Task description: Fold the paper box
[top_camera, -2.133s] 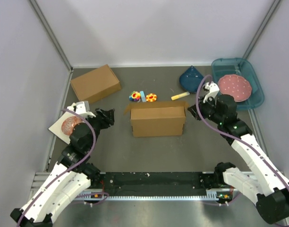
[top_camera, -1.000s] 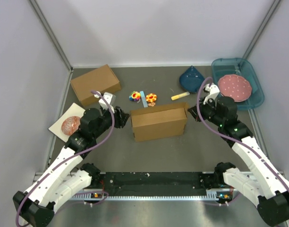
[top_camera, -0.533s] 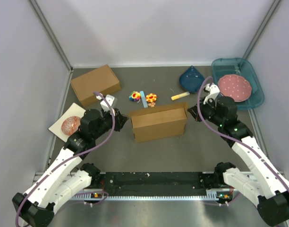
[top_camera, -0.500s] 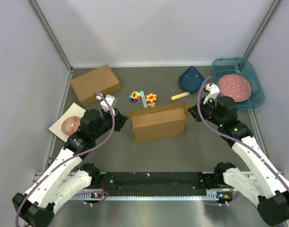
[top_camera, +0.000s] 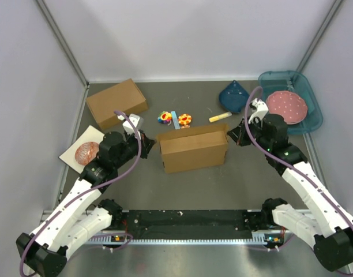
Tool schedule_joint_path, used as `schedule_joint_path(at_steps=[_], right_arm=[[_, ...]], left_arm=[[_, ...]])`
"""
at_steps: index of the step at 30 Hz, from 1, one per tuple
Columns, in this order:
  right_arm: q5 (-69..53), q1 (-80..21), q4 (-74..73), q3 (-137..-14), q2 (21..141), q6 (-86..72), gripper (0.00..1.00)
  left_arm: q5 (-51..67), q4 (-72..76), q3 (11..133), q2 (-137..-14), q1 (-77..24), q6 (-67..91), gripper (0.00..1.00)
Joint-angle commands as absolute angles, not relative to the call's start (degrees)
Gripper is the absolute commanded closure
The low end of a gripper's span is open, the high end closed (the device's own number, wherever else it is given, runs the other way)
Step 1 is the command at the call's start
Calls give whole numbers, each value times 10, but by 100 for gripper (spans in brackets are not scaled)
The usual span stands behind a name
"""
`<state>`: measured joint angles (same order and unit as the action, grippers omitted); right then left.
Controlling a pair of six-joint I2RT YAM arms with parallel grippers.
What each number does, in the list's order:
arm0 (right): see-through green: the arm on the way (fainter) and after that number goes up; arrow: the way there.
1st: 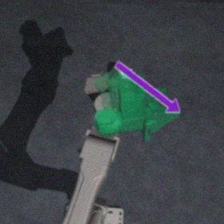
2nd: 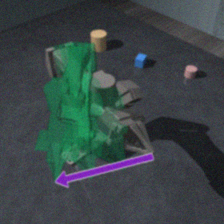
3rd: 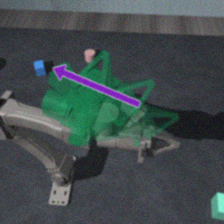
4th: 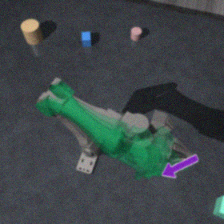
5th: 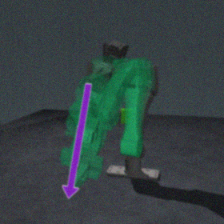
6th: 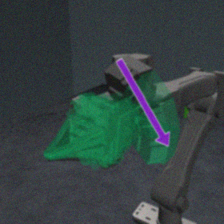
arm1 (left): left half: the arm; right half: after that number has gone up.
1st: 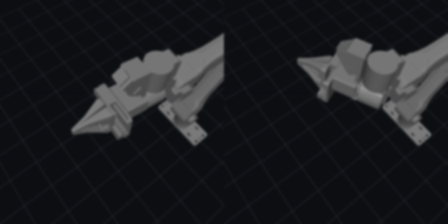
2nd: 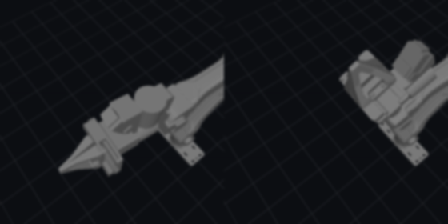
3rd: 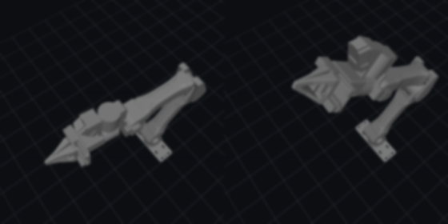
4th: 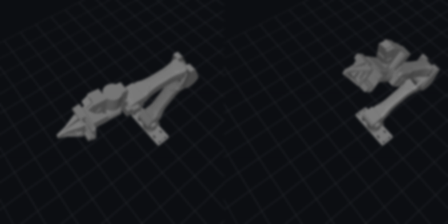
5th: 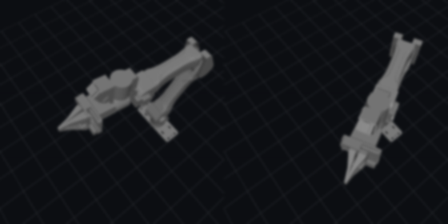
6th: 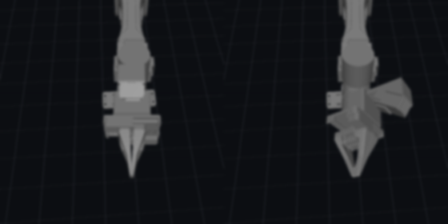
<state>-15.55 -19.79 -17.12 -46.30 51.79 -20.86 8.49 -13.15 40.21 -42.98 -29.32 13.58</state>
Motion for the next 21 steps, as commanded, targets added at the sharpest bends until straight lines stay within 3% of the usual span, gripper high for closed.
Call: schedule_joint_path(at_steps=[1,21], right_arm=[[-162,-226,-175,-473,521,-224,100],[-16,-272,-159,-404,464,-131,100]], left_arm=[[84,-104,411,-436,-293,140,100],[57,-113,423,-437,-293,137,100]])
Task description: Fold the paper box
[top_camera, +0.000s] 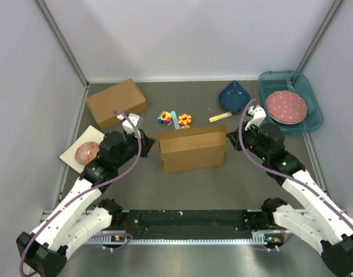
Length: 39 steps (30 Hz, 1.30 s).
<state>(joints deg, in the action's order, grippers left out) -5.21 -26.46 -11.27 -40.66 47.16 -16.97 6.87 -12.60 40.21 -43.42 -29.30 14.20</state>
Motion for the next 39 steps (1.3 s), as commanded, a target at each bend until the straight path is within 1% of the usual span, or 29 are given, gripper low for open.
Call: schedule_joint_path(at_steps=[1,11,24,30,39], right_arm=[[-13,-272,-162,-406,463,-127,100],[-12,-272,-163,-401,468,-120,100],[-26,-277,-157,-394,464,-147,100],[-3,-309,-158,-393,464,-155,100],[60,-390,-156,-384,467,-169,100]], left_arm=[[54,-113,424,-437,-293,134,100],[52,-115,425,-433,-293,141,100],[87,-13,395,-429,-293,334,100],[100,25,358,-429,-293,370,100],[48,33,345,-409,-293,407,100]])
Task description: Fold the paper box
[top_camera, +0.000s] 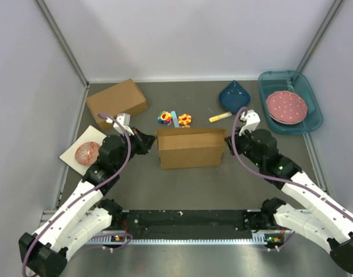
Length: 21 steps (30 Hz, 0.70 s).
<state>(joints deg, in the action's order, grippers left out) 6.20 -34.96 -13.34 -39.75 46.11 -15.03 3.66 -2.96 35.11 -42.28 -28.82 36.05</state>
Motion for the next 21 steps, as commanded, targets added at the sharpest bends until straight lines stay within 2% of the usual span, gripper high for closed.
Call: schedule_joint_path(at_steps=[1,11,21], right_arm=[[62,-394,-156,-383,470,-171,100],[69,-406,-156,-378,468,-174,100],[71,-406,-158,-377,465,-171,100]], left_arm=[[47,33,344,-409,-294,411,100],[43,52,321,-411,-294,448,100],[30,45,287,-407,-294,409,100]])
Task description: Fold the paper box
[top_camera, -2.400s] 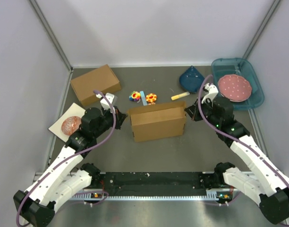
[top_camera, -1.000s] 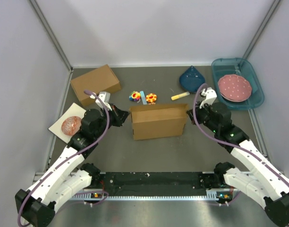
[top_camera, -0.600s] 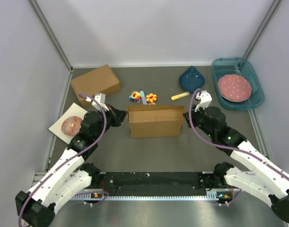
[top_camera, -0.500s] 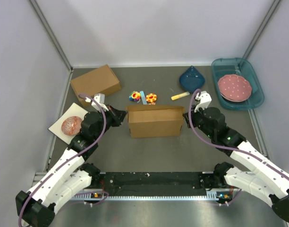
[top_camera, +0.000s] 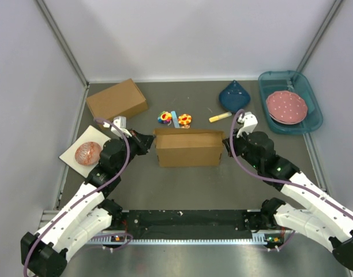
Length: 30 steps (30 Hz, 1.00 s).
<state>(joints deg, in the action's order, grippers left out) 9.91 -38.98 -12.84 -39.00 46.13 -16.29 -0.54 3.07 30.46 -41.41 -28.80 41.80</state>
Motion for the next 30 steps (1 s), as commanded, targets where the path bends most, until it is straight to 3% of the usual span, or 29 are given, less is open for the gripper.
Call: schedule_joint_path(at_steps=[1,30], right_arm=[[72,-406,-159,-378,465,-170,100],[72,-405,-163,-377,469,-160,100]], left_arm=[[27,41,284,-406,-294,404,100],[32,33,233,-426,-297,368,100]])
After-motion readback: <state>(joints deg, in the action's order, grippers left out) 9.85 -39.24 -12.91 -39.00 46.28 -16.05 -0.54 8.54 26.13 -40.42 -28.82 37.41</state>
